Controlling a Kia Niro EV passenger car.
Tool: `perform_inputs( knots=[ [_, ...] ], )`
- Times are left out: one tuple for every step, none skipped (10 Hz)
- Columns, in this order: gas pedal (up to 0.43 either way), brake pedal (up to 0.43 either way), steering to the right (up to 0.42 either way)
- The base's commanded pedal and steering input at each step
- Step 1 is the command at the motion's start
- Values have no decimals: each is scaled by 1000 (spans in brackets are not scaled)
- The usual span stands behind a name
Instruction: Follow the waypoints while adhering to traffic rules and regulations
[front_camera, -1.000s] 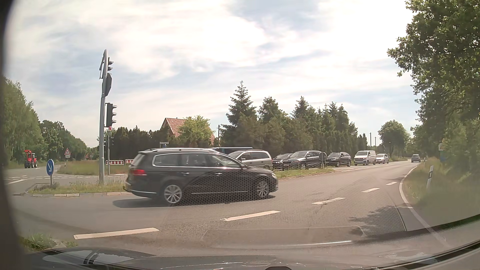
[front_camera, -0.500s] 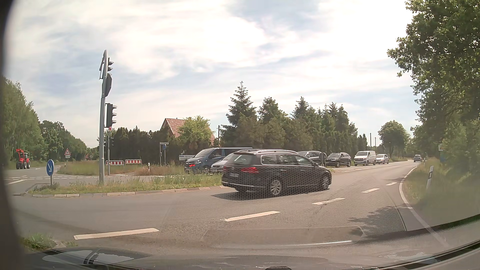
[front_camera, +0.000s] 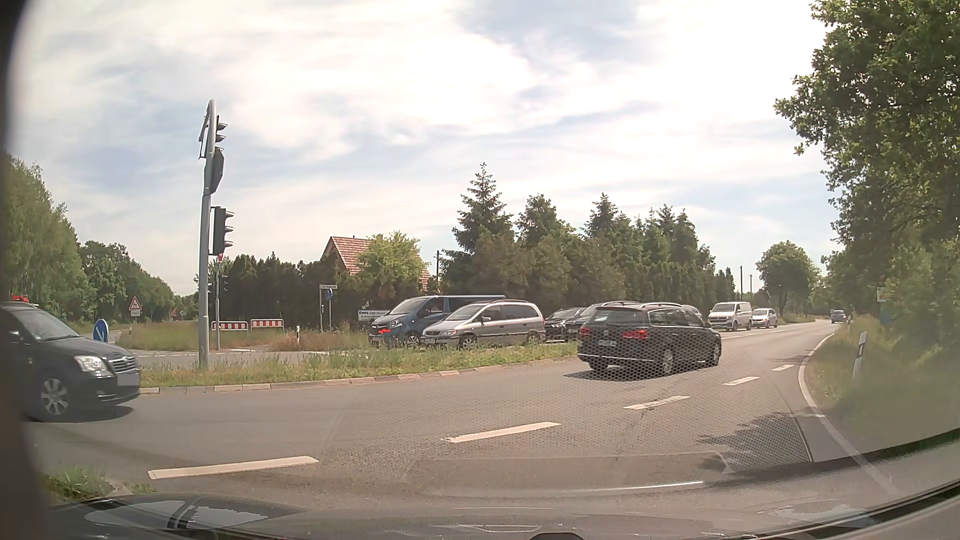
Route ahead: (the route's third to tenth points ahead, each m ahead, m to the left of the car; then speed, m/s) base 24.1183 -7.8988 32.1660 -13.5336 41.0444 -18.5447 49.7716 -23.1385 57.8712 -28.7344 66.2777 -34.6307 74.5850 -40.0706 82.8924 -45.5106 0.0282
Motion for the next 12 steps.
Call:
perform_inputs(
  knots=[
    [0, 0, 84],
    [0, 0, 85],
    [0, 0, 84],
    [0, 0, 85],
    [0, 0, 85],
    [0, 0, 84],
    [0, 0, 84],
    [0, 0, 84],
    [0, 0, 85],
    [0, 0, 84],
    [0, 0, 84],
    [0, 0, 84]
  ],
)
